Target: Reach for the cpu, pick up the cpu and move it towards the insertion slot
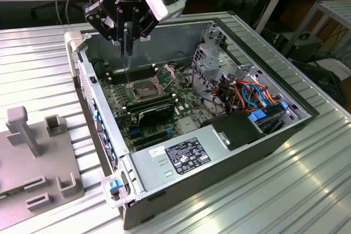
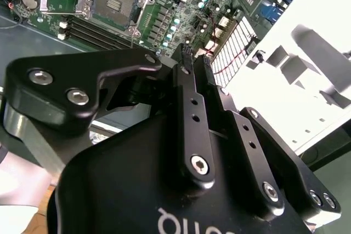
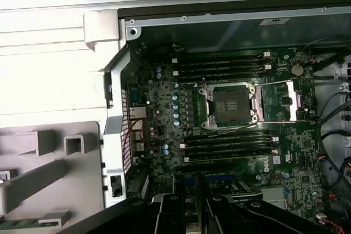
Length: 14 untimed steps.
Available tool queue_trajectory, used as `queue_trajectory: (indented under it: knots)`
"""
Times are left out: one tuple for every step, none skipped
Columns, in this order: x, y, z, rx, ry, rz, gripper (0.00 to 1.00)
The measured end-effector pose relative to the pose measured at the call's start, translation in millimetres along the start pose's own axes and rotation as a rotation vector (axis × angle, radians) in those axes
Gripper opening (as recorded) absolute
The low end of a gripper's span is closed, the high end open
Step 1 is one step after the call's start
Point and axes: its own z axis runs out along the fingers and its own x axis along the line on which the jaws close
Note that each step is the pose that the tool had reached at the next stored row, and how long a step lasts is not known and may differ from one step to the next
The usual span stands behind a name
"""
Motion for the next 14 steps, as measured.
queue_trajectory:
  knots:
    - [0.4, 0.0, 0.0, 0.0, 0.0001, 0.0, 0.23]
    - [0.9, -0.1, -0.1, 0.0, 0.0001, 0.0, 0.23]
    - [1.6, -0.1, 0.0, 0.0, 0.0001, 0.0, 0.23]
    - [1.9, -0.2, -0.1, 0.0001, 0.0001, 0.0, 0.23]
    - [2.4, -0.2, -0.1, 0.0, 0.0001, 0.0, 0.23]
    - [3.2, -0.2, -0.1, 0.0, 0.0002, 0.0, 0.23]
    - [3.5, -0.3, -0.1, 0.0, 0.0002, 0.0, 0.23]
    - [3.9, -0.3, -0.1, 0.0, 0.0003, 0.0, 0.23]
    - [4.3, -0.3, -0.1, 0.0, 0.0003, 0.0, 0.23]
    - [4.7, -0.3, -0.1, 0.0001, 0.0003, 0.0, 0.23]
    - [5.1, -0.4, -0.1, 0.0001, 0.0004, 0.0, 0.23]
    - [5.5, -0.4, -0.1, 0.0, 0.0004, 0.0, 0.23]
    - [5.9, -0.4, -0.1, 0.0, 0.0004, 0.0, 0.23]
    - [6.2, -0.5, -0.1, 0.0, 0.0004, 0.0, 0.23]
